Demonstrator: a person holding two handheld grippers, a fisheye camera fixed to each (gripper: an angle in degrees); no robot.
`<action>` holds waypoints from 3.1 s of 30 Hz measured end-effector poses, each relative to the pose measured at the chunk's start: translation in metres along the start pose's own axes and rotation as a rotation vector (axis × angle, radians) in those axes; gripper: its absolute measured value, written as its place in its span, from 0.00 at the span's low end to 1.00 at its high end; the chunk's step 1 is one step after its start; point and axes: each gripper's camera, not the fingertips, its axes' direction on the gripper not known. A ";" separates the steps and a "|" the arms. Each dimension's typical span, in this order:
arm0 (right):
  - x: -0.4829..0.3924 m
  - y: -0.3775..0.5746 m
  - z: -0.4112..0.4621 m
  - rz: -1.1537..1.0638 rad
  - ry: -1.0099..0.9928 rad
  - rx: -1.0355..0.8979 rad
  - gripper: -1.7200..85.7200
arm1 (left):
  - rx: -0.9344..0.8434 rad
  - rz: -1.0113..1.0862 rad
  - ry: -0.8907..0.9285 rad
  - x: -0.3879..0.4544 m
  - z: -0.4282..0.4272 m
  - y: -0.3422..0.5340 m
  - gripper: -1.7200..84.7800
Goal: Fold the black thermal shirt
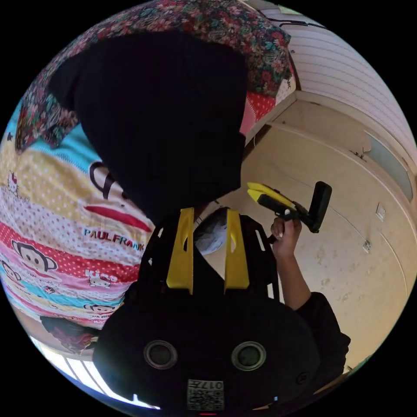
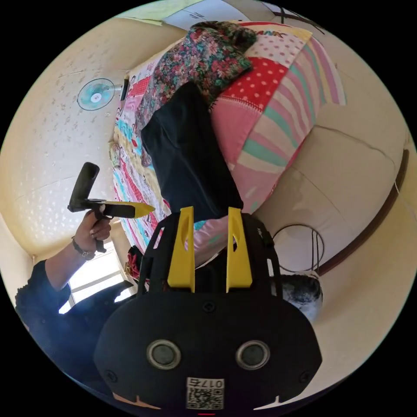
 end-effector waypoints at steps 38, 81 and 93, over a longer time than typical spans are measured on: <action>-0.433 0.151 0.254 -0.925 -0.233 -1.154 0.03 | 0.075 -0.501 0.221 -0.208 -0.011 0.305 0.03; -0.372 -0.067 0.373 -0.497 0.049 -0.624 0.06 | 0.414 -0.307 0.314 -0.191 0.252 0.212 0.06; -0.470 0.055 0.215 -0.970 -0.602 -0.658 0.05 | 1.195 -0.004 0.653 -0.055 0.297 0.517 0.01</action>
